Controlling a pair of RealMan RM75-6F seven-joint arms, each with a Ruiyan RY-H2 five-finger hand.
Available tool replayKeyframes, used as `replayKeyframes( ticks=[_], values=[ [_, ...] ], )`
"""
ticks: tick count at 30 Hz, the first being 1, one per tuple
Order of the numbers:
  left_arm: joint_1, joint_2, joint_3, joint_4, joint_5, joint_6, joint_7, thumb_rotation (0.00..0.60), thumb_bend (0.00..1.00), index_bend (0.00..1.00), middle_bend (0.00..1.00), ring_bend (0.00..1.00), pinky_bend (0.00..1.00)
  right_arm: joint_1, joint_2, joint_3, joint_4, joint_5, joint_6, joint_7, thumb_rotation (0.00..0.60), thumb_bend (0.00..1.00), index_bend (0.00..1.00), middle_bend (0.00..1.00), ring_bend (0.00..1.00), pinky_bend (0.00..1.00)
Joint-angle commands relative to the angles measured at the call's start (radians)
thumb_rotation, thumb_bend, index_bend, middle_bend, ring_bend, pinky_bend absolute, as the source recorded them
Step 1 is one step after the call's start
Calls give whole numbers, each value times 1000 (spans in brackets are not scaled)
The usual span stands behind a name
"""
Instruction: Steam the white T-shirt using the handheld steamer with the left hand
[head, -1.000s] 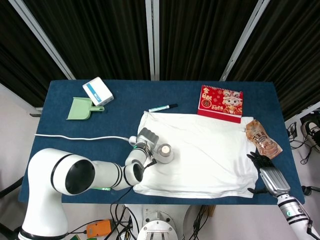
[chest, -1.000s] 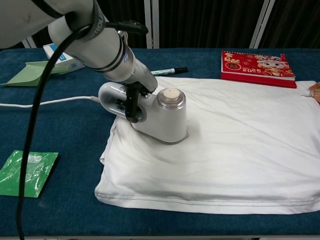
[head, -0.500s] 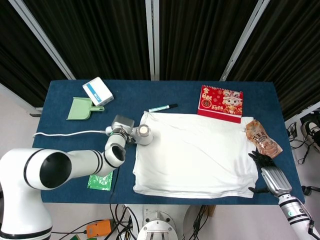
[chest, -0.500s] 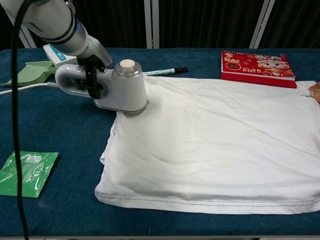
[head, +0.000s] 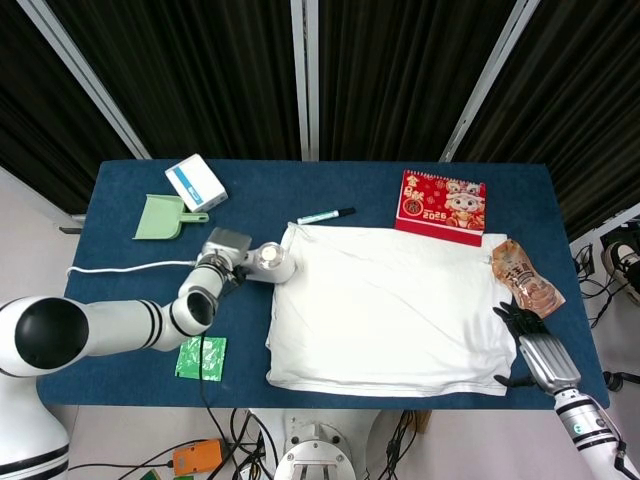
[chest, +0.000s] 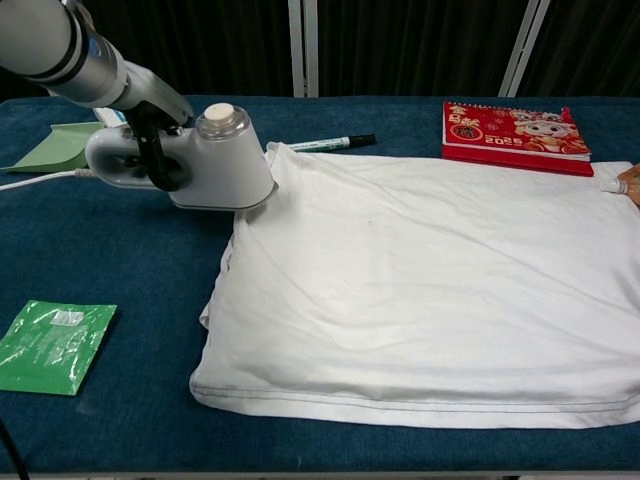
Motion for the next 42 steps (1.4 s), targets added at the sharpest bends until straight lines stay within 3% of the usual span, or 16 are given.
replayKeyframes(
  ticks=[1, 5, 8, 14, 18, 23, 27, 31, 36, 40, 42],
  values=[
    [36, -13, 15, 41, 24, 5, -38, 490, 601, 744, 820, 628, 529, -2, 2, -1, -4, 3, 0, -4, 600, 12, 0, 0, 0, 50],
    [64, -18, 26, 76, 37, -13, -69, 486, 587, 736, 809, 620, 503, -2, 3, 1, -11, 7, -3, -12, 600, 12, 0, 0, 0, 50],
    [75, -25, 36, 92, 51, -5, -79, 487, 515, 651, 744, 560, 454, 2, 4, 2, -17, 8, -7, -19, 600, 12, 0, 0, 0, 50],
    [83, -36, 35, 91, 88, 41, -90, 487, 280, 364, 450, 314, 396, 7, 7, 5, -28, 7, -12, -30, 600, 11, 0, 0, 0, 50],
    [92, -33, 30, 69, 122, 82, -92, 488, 234, 213, 297, 181, 320, 10, 8, 7, -29, 6, -14, -29, 600, 12, 0, 0, 0, 50],
    [117, 7, 16, 8, 198, 123, -114, 488, 213, 68, 79, 6, 110, 11, 8, 8, -23, 5, -12, -20, 600, 11, 0, 0, 0, 50],
    [194, 88, -32, -96, 369, 163, -224, 488, 200, 36, 32, 0, 48, 5, 17, 14, -16, 11, 3, -7, 600, 12, 0, 0, 0, 50],
    [365, 202, -74, -238, 688, 302, -412, 496, 194, 36, 26, 0, 12, -8, 48, 30, -15, 24, 38, 4, 600, 12, 0, 0, 0, 50],
    [592, 267, -43, -297, 1035, 548, -597, 533, 186, 36, 39, 0, 12, -14, 98, 58, -26, 50, 67, -1, 600, 12, 0, 0, 0, 50],
    [803, 254, 9, -225, 1285, 762, -769, 588, 184, 36, 41, 0, 12, -19, 145, 86, -55, 57, 107, 6, 600, 11, 0, 0, 0, 50],
    [890, 236, 32, -180, 1358, 850, -820, 599, 182, 36, 41, 0, 9, -20, 163, 95, -65, 64, 115, 13, 600, 12, 0, 0, 0, 50]
  ],
)
